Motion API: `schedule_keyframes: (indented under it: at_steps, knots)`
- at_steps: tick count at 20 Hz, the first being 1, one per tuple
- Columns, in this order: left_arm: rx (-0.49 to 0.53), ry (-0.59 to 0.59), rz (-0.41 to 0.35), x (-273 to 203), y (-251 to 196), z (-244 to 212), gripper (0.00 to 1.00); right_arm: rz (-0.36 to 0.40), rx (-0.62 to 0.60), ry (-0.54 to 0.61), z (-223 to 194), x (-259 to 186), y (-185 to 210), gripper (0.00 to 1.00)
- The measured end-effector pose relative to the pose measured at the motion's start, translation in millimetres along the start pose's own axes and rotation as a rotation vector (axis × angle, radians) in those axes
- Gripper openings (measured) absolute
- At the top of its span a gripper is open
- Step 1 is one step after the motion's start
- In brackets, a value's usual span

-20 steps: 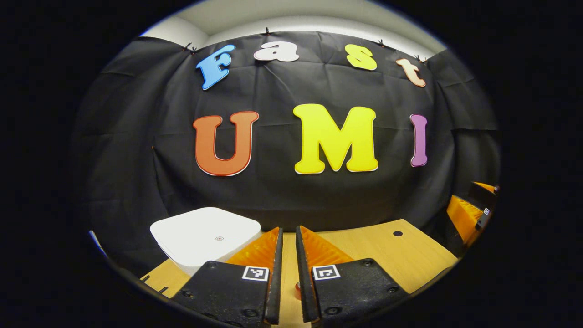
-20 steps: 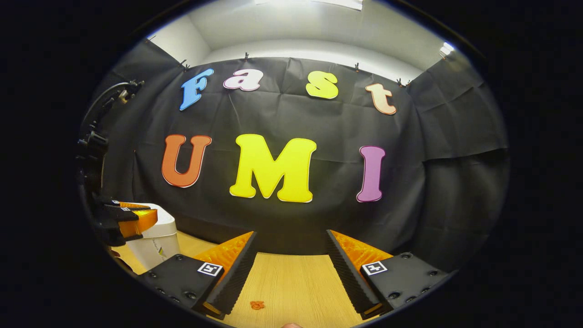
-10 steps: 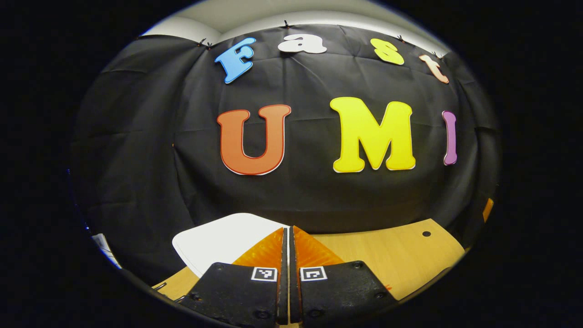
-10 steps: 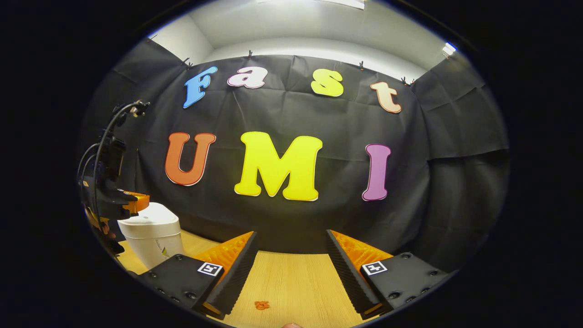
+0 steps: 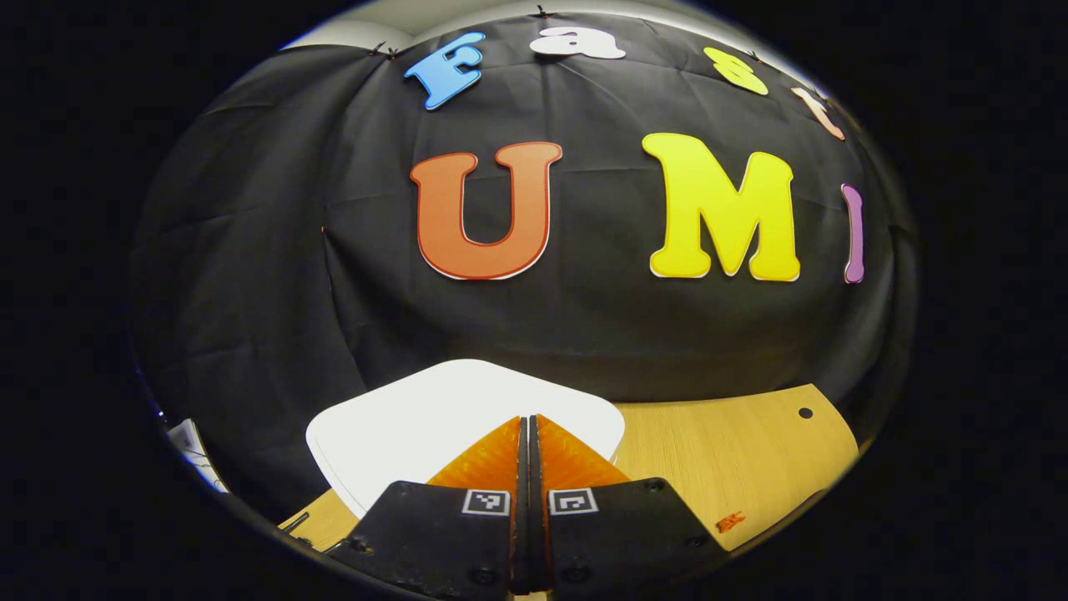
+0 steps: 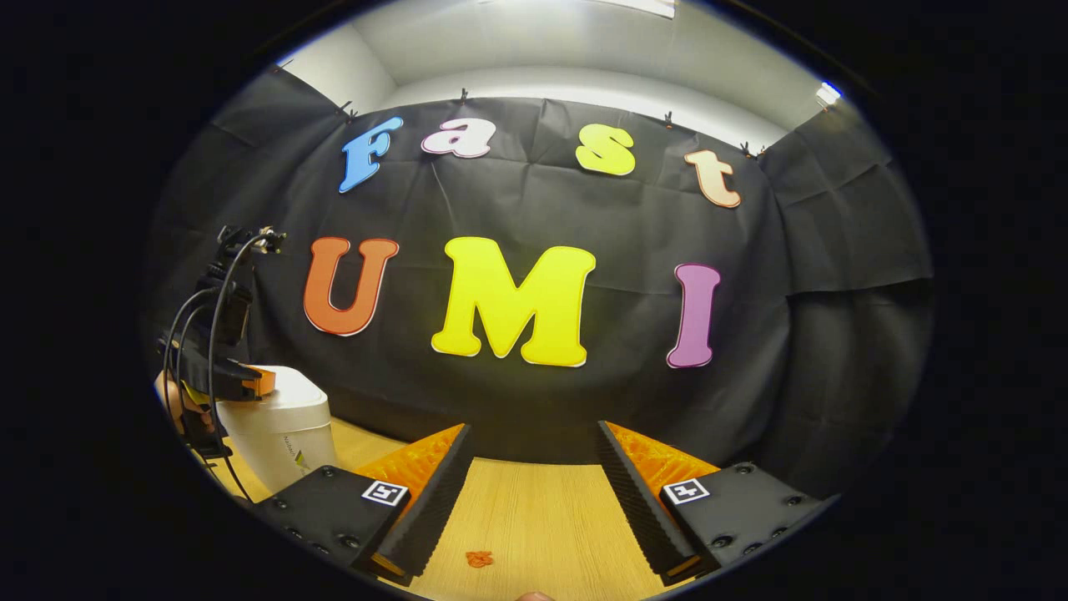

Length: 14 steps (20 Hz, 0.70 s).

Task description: Press the lid of the desktop garbage bin to open it, pick up the crumpled paper on the desktop and throw it into the bin, then pick up the pop can on the desktop and drop it into the bin, and finally close the garbage bin lid.

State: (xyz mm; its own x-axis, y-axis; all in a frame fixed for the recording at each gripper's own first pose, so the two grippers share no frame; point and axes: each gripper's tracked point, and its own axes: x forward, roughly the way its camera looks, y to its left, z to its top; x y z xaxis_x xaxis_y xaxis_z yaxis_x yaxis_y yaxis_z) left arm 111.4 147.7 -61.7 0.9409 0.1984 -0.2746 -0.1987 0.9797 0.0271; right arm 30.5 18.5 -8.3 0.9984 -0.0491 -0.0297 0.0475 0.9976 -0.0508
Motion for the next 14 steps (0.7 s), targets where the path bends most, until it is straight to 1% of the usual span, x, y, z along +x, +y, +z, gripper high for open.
schedule_keyframes:
  at_steps: [2,3,9,14]
  knots:
    - [-0.002,-0.011,0.001,0.4,-1.2,2.7,0.03,0.0,0.001,0.008,-2.1,1.2,-1.2,0.95]
    - [0.002,0.012,0.006,-0.7,-0.6,-3.8,0.03,0.0,0.0,0.011,-2.2,1.5,-1.2,0.94]
    - [0.093,0.039,0.04,-0.3,-0.2,-7.2,0.04,0.003,0.021,0.0,-1.2,-0.2,1.1,0.94]
    - [0.111,0.03,0.046,-2.0,-0.5,-1.4,0.03,-0.001,0.034,-0.026,6.2,-5.0,-0.7,0.94]
